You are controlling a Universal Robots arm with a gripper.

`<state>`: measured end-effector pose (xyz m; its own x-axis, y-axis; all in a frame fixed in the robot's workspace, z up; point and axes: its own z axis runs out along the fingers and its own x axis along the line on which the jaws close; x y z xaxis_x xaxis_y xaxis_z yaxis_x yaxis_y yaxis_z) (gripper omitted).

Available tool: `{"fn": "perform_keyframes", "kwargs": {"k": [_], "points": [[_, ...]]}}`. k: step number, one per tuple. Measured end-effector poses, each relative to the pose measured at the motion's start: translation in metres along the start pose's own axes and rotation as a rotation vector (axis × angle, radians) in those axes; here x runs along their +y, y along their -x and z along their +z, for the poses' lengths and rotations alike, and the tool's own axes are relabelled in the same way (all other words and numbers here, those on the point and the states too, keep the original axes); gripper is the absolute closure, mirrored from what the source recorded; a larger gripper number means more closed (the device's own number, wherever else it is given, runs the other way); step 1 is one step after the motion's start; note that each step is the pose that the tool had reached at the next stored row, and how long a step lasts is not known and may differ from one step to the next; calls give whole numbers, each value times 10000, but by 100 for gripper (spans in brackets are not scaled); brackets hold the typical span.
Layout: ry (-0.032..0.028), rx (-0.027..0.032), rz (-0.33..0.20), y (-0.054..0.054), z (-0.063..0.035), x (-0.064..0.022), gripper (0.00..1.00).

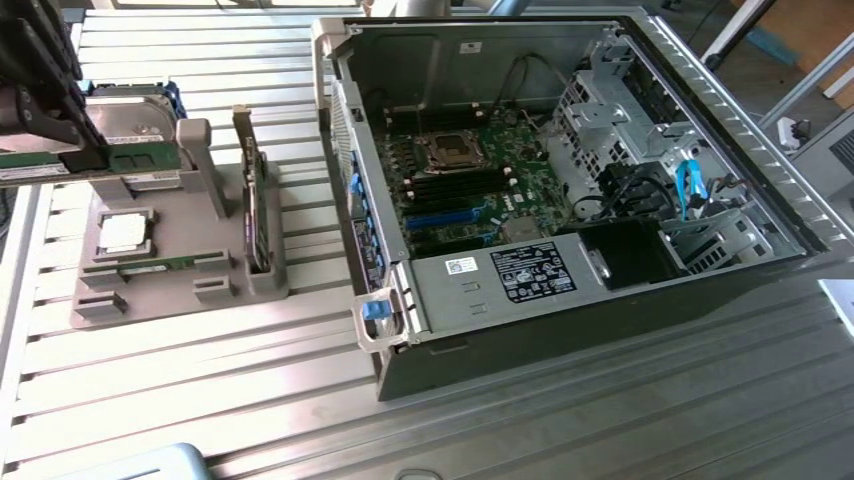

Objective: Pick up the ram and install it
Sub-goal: 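Pick up the ram and move it above insertion slot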

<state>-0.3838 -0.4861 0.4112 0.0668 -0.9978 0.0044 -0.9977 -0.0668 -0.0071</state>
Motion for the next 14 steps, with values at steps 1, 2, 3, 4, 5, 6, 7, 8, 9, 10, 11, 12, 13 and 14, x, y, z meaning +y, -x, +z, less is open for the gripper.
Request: {"fn": "perform_keyframes", "kwargs": {"k": [1, 2, 3, 4, 5, 6, 7, 8, 9, 10, 11, 12, 13, 14], "points": [[0, 0, 0, -3, 1, -43, 86], [0, 0, -1, -8, 2, -121, 86], [0, 0, 0, -11, 2, -155, 86], [0, 0, 0, -13, 3, -198, 86], [1, 0, 0, -17, 3, -253, 86], [0, 0, -1, -21, 5, -303, 86], [0, 0, 0, -25, 5, -365, 86], [1, 1, -1, -30, 5, -436, 86], [0, 0, -1, -36, 7, -525, 86], [1, 1, -1, -40, 7, -592, 86], [1, 0, -1, -43, 7, -637, 86], [0, 0, 0, -45, 8, -674, 86], [-1, -1, 0, -49, 9, -726, 86], [1, 1, -1, -53, 9, -779, 86]]}}
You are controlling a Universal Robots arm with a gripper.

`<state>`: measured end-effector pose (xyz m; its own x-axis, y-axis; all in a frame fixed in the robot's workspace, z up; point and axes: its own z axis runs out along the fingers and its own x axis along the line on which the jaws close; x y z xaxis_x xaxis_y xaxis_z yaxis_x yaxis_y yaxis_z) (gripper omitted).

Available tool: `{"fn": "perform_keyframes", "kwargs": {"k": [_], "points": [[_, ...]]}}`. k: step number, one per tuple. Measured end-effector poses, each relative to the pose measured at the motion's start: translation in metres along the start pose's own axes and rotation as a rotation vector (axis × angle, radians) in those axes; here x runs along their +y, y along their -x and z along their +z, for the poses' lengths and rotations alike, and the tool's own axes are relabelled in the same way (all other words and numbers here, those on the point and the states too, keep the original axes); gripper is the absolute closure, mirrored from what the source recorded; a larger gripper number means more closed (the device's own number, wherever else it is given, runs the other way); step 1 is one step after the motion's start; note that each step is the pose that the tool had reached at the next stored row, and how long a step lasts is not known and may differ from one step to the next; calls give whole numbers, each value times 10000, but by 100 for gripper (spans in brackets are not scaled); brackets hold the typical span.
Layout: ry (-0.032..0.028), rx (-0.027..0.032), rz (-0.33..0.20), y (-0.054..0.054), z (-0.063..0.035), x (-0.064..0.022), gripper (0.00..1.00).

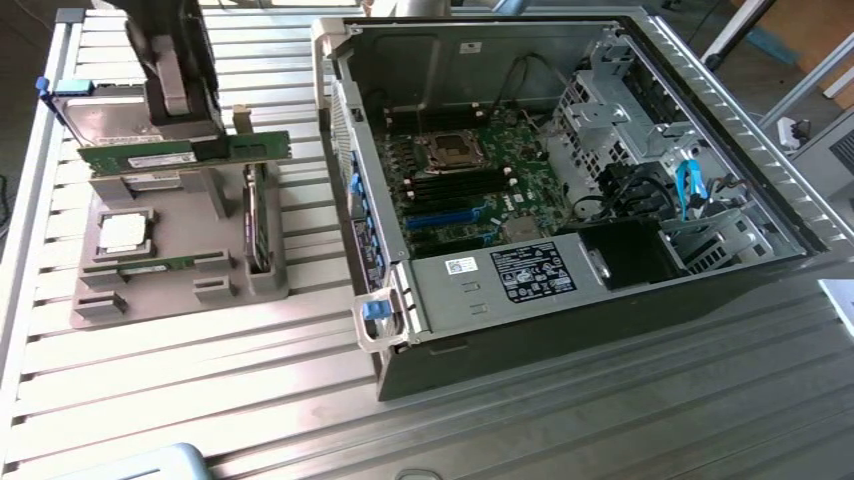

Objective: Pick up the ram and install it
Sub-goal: 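Pick up the ram and move it above insertion slot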

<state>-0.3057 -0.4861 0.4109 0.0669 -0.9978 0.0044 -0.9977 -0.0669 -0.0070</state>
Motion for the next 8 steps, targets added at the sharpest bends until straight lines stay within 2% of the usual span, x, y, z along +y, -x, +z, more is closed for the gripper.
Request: {"fn": "perform_keyframes", "kwargs": {"k": [8], "points": [[-1, 0, 0, -23, 4, -351, 86]]}}
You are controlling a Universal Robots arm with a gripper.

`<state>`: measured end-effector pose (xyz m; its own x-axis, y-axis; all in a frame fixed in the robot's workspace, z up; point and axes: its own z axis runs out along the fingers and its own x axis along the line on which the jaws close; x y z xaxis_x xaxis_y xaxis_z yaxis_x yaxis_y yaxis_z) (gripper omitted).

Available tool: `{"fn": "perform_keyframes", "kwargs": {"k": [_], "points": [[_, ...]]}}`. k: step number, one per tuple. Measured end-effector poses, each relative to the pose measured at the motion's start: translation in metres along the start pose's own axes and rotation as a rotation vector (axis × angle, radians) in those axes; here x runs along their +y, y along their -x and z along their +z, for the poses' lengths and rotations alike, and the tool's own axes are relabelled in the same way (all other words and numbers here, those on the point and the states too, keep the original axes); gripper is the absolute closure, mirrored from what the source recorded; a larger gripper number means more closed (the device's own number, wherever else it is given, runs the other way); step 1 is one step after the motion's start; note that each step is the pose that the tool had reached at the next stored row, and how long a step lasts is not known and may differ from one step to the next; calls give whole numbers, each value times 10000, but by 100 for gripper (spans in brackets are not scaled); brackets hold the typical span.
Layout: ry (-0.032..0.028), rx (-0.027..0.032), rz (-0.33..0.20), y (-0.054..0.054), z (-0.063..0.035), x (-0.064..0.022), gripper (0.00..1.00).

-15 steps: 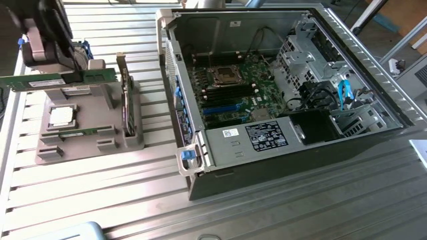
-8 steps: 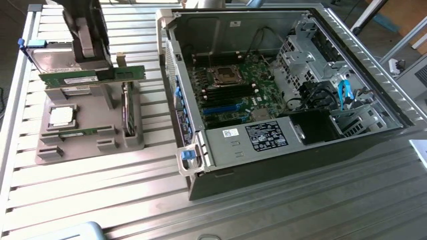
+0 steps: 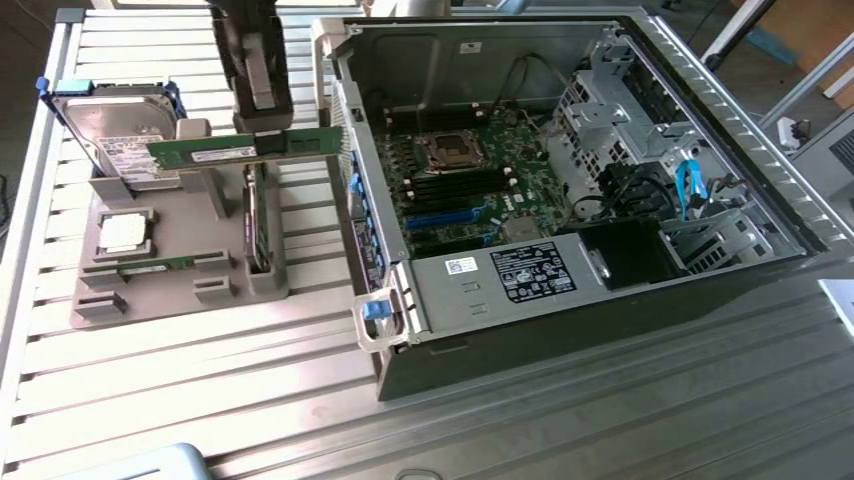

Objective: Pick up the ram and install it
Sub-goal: 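Pick up the ram and move it above insertion slot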

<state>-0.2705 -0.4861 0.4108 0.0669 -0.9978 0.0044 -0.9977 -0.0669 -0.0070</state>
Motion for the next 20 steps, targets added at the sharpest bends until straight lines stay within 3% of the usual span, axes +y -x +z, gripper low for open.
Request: {"fn": "perform_keyframes", "kwargs": {"k": [2, 4, 14, 20], "points": [[0, 0, 1, -14, 2, -212, 86], [0, 0, -1, -23, 3, -332, 86], [0, 0, 0, -53, 10, -782, 86], [0, 0, 0, -77, 16, -1144, 86]]}}
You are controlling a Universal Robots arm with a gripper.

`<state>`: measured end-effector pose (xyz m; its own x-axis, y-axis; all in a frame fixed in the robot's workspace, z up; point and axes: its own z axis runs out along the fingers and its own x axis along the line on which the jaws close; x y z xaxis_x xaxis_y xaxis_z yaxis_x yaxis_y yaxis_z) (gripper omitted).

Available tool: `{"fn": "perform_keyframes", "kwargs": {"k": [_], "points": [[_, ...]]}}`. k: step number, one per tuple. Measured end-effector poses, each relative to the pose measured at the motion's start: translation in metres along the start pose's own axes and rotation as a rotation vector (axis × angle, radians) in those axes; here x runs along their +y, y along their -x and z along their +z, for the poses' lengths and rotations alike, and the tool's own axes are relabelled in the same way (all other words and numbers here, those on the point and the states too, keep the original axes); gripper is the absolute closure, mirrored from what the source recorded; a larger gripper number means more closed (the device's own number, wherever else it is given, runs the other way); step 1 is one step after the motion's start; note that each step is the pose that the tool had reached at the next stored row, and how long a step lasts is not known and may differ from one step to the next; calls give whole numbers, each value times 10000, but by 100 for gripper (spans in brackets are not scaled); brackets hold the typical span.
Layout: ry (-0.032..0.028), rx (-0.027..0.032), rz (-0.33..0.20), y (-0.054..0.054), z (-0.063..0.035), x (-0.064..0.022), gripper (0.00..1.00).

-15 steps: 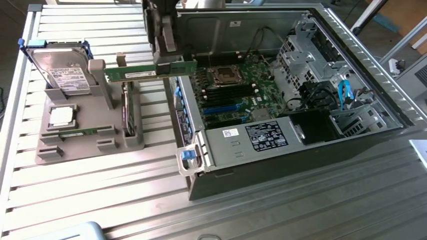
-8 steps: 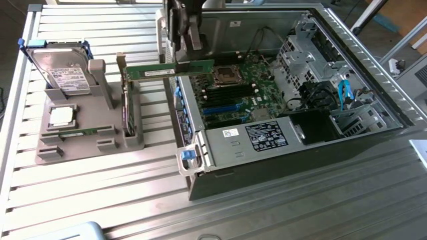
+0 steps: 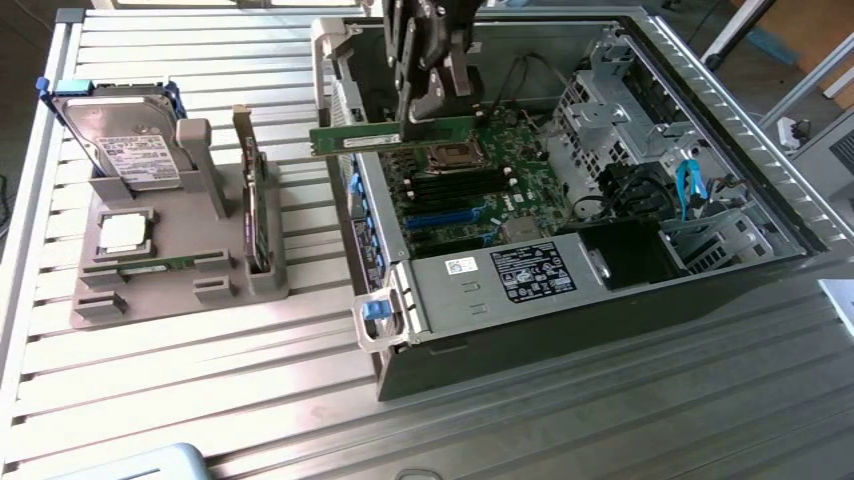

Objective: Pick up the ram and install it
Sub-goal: 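Pick up the ram and move it above insertion slot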

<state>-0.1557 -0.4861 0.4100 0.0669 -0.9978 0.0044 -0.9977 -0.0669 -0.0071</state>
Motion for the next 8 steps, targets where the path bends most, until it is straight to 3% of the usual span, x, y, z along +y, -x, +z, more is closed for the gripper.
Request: {"fn": "perform_keyframes", "kwargs": {"k": [2, 8], "points": [[0, 0, 0, -10, 2, -147, 86], [0, -1, 0, -26, 8, -389, 86]]}}
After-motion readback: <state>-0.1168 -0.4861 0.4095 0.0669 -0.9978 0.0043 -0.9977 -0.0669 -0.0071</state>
